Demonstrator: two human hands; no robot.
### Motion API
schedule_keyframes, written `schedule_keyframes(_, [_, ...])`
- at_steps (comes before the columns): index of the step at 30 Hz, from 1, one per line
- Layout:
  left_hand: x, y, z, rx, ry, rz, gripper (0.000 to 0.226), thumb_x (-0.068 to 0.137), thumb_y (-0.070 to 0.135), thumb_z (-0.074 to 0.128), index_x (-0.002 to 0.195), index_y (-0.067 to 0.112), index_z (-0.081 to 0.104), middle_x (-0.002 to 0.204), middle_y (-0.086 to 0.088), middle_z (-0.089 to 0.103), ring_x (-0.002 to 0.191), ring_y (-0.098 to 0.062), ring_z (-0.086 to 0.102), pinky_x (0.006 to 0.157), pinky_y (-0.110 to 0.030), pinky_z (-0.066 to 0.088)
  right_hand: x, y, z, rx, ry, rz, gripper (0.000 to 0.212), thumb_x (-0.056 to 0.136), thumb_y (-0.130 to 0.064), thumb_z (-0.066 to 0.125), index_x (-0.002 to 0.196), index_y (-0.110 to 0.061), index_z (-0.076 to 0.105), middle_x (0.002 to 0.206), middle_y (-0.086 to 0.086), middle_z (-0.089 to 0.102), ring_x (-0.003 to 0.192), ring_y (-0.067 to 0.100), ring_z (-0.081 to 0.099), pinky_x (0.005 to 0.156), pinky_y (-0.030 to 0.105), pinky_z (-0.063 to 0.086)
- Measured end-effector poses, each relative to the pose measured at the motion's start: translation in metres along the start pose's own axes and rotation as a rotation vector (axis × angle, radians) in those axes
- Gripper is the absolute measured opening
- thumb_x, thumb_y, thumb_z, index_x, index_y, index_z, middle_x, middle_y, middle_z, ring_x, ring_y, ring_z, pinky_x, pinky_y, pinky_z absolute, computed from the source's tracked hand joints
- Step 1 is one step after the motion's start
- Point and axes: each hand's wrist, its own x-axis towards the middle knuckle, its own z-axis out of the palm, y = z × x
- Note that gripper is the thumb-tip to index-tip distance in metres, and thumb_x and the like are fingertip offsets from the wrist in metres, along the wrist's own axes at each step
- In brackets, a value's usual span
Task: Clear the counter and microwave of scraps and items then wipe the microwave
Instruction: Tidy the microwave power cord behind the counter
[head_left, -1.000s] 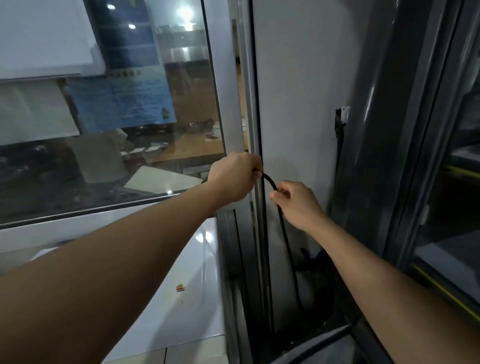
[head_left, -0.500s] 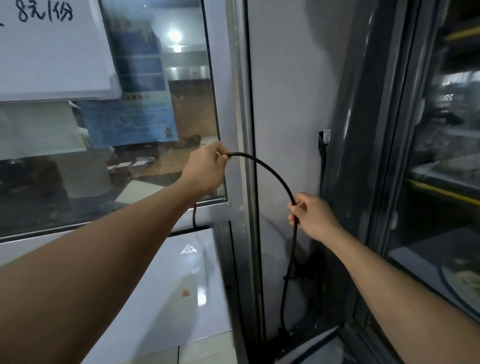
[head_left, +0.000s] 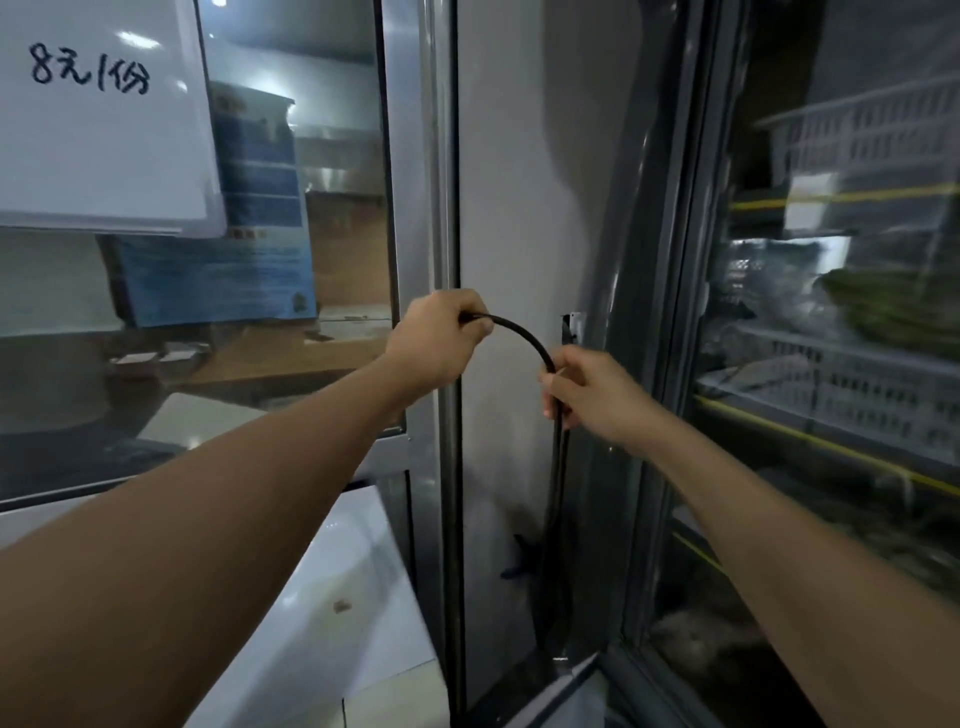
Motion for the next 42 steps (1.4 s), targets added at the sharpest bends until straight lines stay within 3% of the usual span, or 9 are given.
schedule_keyframes(7, [0.006,0.006,-0.016,-0.316,0.08,-0.133,0.015,0.094,0.02,0.053,0.084,0.013,0.06,0.067,0.003,0.057,0.062,-0.01,0.051,0.057,-0.018,0.041,-0.019,-0.006,-0.033,-0.019,0.012,0.06,0.018,0.096,-0.011,0.049,0.08,-0.011,0.058,0.074,0.009,0.063,0.072,0.022,0.063,0.06,0.032,0.052])
schedule_keyframes(11, [0.006,0.009,-0.01,-0.329,0.072,-0.138,0.014,0.09,0.019,0.059,0.102,0.02,0.067,0.099,0.001,0.069,0.094,-0.014,0.062,0.086,-0.023,0.046,-0.018,-0.024,-0.056,-0.023,0.121,0.088,0.021,0.096,-0.009,0.047,0.078,-0.011,0.056,0.071,0.009,0.062,0.065,0.021,0.063,0.054,0.029,0.054])
schedule_keyframes(15, [-0.004,0.02,-0.007,-0.095,0.152,-0.028,0.042,0.088,0.023,0.063,0.128,0.021,0.053,0.129,-0.004,0.052,0.123,-0.02,0.046,0.104,-0.031,0.037,-0.015,-0.043,-0.078,0.046,0.202,0.114,0.023,0.097,-0.006,0.044,0.076,-0.011,0.051,0.068,0.009,0.057,0.059,0.02,0.059,0.049,0.025,0.054])
schedule_keyframes(22, [-0.024,0.025,0.049,-0.515,-0.165,-0.199,0.036,0.087,0.015,0.064,0.122,0.012,0.054,0.111,-0.005,0.06,0.106,-0.018,0.058,0.085,-0.022,0.045,-0.001,-0.067,-0.096,0.081,0.228,0.092,0.025,0.099,-0.006,0.041,0.075,-0.008,0.051,0.068,0.009,0.056,0.061,0.019,0.06,0.052,0.027,0.056])
schedule_keyframes(25, [-0.036,0.029,0.067,-0.665,-0.328,-0.3,0.037,0.091,0.017,0.06,0.125,0.013,0.048,0.111,-0.008,0.064,0.1,-0.011,0.056,0.068,-0.004,0.041,0.009,-0.075,-0.097,0.092,0.243,0.068,0.025,0.098,-0.005,0.042,0.075,-0.008,0.051,0.068,0.01,0.056,0.061,0.02,0.06,0.053,0.027,0.057])
schedule_keyframes(28, [-0.046,0.03,0.076,-0.687,-0.411,-0.316,0.033,0.092,0.016,0.058,0.123,0.012,0.047,0.102,-0.01,0.069,0.091,-0.009,0.058,0.066,-0.007,0.039,0.018,-0.076,-0.098,0.091,0.253,0.051,0.024,0.098,-0.005,0.042,0.075,-0.008,0.052,0.069,0.01,0.057,0.062,0.02,0.061,0.053,0.027,0.057])
schedule_keyframes(34, [-0.036,0.006,0.068,-0.689,-0.137,-0.426,0.026,0.087,0.002,0.06,0.107,0.008,0.046,0.068,-0.006,0.055,0.065,-0.018,0.057,0.061,-0.023,0.051,0.023,-0.062,-0.099,0.13,0.281,0.031,0.023,0.098,-0.006,0.044,0.078,-0.011,0.055,0.073,0.007,0.059,0.068,0.019,0.064,0.057,0.028,0.059])
schedule_keyframes(39, [-0.02,-0.017,0.047,-0.357,0.179,-0.362,0.082,0.07,0.015,0.081,0.137,0.02,0.033,0.112,-0.006,0.053,0.102,-0.019,0.055,0.091,-0.032,0.047,0.022,-0.049,-0.095,0.178,0.264,0.0,0.02,0.097,0.001,0.041,0.087,-0.012,0.053,0.082,0.009,0.06,0.079,0.021,0.065,0.072,0.036,0.059])
schedule_keyframes(42, [-0.01,-0.023,0.037,-0.244,0.166,-0.315,0.096,0.068,0.02,0.083,0.145,0.02,0.026,0.133,-0.007,0.045,0.12,-0.023,0.047,0.103,-0.035,0.04,0.021,-0.043,-0.096,0.221,0.264,-0.009,0.021,0.095,0.003,0.042,0.087,-0.012,0.055,0.085,0.009,0.06,0.084,0.022,0.065,0.075,0.036,0.057])
